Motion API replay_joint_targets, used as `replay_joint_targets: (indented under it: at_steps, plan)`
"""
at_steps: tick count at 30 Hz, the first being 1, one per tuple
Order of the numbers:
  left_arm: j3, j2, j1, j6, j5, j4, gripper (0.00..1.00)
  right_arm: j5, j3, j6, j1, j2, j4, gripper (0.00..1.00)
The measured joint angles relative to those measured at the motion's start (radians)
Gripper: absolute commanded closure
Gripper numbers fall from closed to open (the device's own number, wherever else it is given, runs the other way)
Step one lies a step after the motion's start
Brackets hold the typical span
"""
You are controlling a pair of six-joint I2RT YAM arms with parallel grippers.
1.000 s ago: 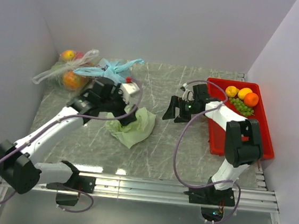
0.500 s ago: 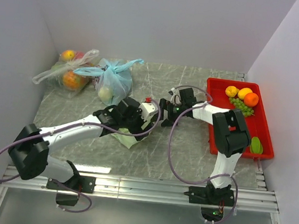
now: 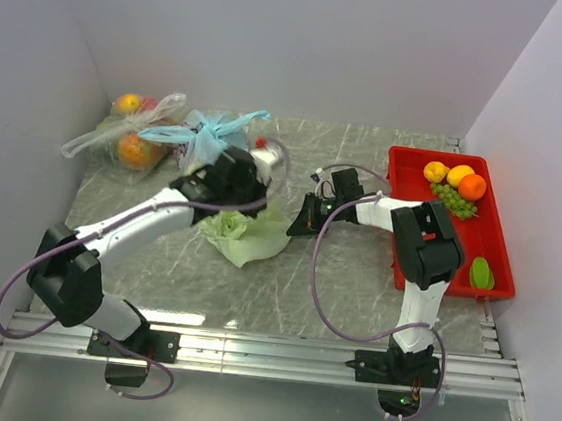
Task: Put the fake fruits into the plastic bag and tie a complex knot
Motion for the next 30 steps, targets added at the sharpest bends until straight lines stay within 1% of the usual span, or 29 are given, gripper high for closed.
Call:
replay_joint_targets:
  at_steps: [4,9,12,14,16,17,18,19,20,21,23,26,28,30]
  plan:
    - [0.084,-0.029,0.196,-0.091,0.116,-0.023,1.0,0.008,-0.011,-0.095,-0.014,-0.042,-0.073,1.0]
    - [0.117,-0.05,0.43,-0.203,0.218,-0.033,1.0,0.034,-0.029,-0.254,-0.068,-0.145,-0.191,1.0]
    - [0.108,-0.026,0.505,-0.253,0.286,-0.056,1.0,0.027,-0.028,-0.341,-0.109,-0.205,-0.215,1.0]
    - [0.108,0.022,0.545,-0.269,0.342,-0.066,1.0,0.023,-0.024,-0.406,-0.135,-0.231,-0.242,1.0]
    - [0.115,0.079,0.568,-0.273,0.4,-0.072,0.8,0.024,-0.008,-0.467,-0.148,-0.234,-0.284,1.0]
    - [0.126,0.117,0.582,-0.272,0.434,-0.076,0.68,0.032,0.002,-0.503,-0.154,-0.231,-0.316,1.0]
    - [0.138,0.146,0.595,-0.27,0.46,-0.077,0.45,0.048,0.006,-0.531,-0.158,-0.229,-0.351,1.0]
    - [0.148,0.168,0.614,-0.261,0.484,-0.07,0.35,0.061,0.006,-0.549,-0.164,-0.227,-0.377,1.0]
    - [0.15,0.175,0.636,-0.265,0.507,-0.055,0.27,0.077,0.007,-0.567,-0.174,-0.222,-0.415,1.0]
    - [0.15,0.171,0.653,-0.257,0.523,-0.051,0.14,0.089,0.008,-0.576,-0.181,-0.216,-0.441,1.0]
    - [0.149,0.136,0.679,-0.235,0.546,-0.038,0.11,0.101,0.019,-0.584,-0.19,-0.201,-0.482,1.0]
    - [0.144,0.044,0.673,-0.185,0.571,-0.04,0.09,0.11,0.042,-0.583,-0.192,-0.194,-0.51,1.0]
    - [0.129,-0.034,0.641,-0.141,0.561,-0.045,0.08,0.108,0.055,-0.576,-0.192,-0.194,-0.513,1.0]
    - [0.099,-0.11,0.557,-0.088,0.51,-0.043,0.06,0.104,0.058,-0.567,-0.192,-0.194,-0.512,1.0]
